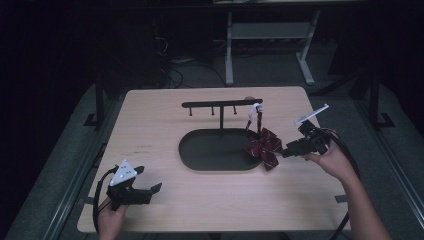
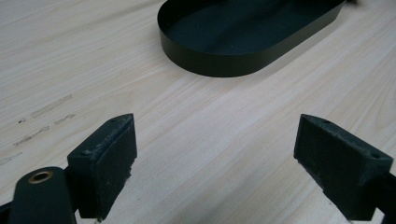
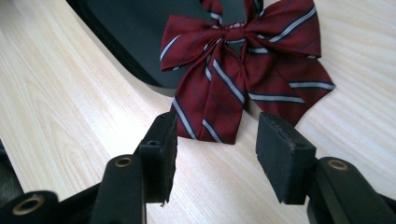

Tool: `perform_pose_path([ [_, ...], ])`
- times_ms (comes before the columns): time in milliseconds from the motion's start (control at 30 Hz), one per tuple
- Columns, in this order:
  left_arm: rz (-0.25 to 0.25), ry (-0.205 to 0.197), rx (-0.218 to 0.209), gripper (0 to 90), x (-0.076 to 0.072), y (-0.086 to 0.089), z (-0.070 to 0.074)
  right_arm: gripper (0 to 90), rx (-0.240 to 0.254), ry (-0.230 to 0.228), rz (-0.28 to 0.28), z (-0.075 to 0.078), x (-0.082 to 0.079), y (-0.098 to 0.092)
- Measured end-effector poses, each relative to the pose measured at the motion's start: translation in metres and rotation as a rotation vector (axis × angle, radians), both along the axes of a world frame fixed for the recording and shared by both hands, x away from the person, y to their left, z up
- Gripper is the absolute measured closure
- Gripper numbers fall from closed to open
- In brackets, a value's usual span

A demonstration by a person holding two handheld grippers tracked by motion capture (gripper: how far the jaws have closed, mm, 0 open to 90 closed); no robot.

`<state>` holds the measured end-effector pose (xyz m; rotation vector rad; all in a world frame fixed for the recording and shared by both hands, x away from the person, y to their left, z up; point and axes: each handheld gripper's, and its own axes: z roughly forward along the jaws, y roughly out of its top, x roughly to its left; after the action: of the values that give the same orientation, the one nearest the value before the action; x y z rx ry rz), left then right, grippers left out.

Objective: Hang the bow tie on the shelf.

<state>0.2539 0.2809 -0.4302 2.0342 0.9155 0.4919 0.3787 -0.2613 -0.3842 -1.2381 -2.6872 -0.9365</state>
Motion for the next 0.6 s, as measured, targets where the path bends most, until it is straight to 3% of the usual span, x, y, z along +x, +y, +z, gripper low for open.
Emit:
perform_pose_path([
  [600,0.003,0.003,-0.003,13.1,-0.001,-0.001,0.000,47.8,0.029,-0.003,-0.014,-0.012,-0.020,-0.011],
])
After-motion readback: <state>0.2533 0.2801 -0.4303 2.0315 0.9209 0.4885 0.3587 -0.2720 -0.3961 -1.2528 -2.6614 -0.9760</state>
